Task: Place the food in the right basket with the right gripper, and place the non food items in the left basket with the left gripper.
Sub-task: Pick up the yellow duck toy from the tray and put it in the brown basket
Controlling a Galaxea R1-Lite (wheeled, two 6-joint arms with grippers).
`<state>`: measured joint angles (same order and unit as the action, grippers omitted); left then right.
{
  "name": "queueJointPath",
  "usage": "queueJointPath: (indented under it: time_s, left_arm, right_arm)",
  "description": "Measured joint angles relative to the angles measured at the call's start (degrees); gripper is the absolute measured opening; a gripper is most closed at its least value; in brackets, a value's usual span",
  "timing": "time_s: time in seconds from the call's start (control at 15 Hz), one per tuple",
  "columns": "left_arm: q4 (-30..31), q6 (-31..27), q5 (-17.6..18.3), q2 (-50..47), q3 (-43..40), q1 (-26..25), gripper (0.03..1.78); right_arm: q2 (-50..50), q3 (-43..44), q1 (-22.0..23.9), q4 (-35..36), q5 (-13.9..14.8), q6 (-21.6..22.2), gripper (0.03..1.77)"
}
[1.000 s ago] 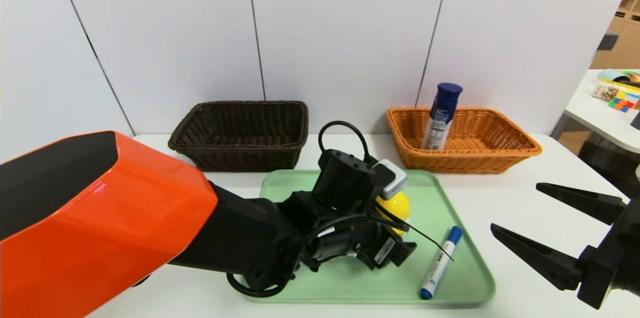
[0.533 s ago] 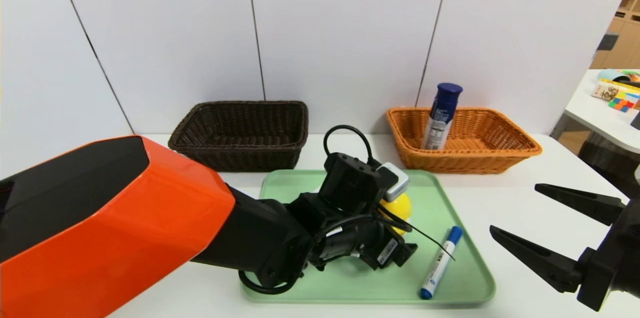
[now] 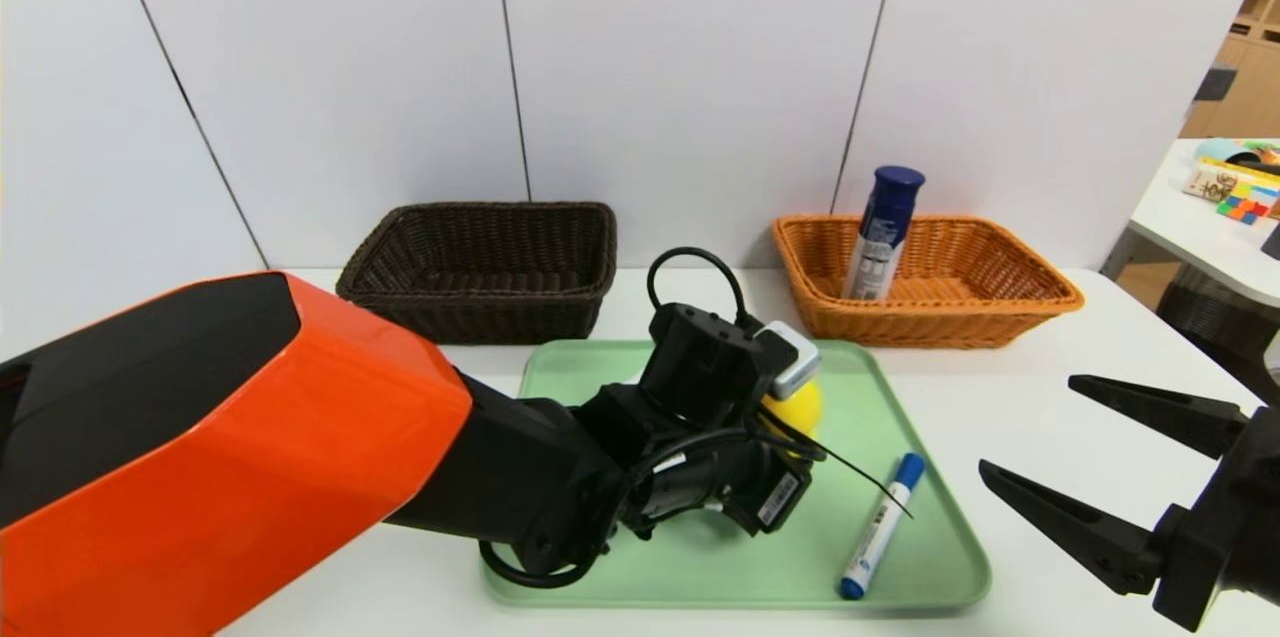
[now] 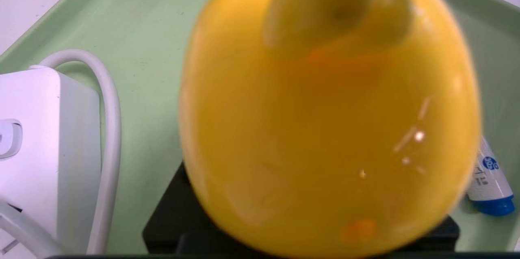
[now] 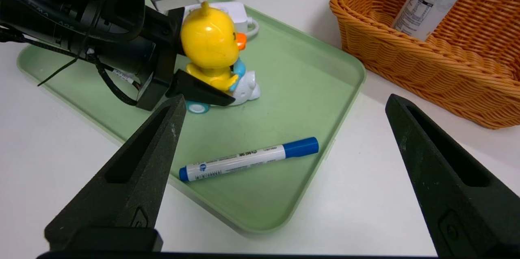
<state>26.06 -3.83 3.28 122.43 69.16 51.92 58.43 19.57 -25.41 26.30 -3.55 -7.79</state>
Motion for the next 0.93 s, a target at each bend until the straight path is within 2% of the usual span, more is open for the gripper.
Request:
queueJointPath:
  time_s: [0.93]
  left_arm:
    - [0.1, 0.0, 0.0, -2.7, -0.2, 0.1, 0.76]
  right_arm:
    - [0.4, -0.1, -0.1, 0.0, 0.0, -0.2, 1.69]
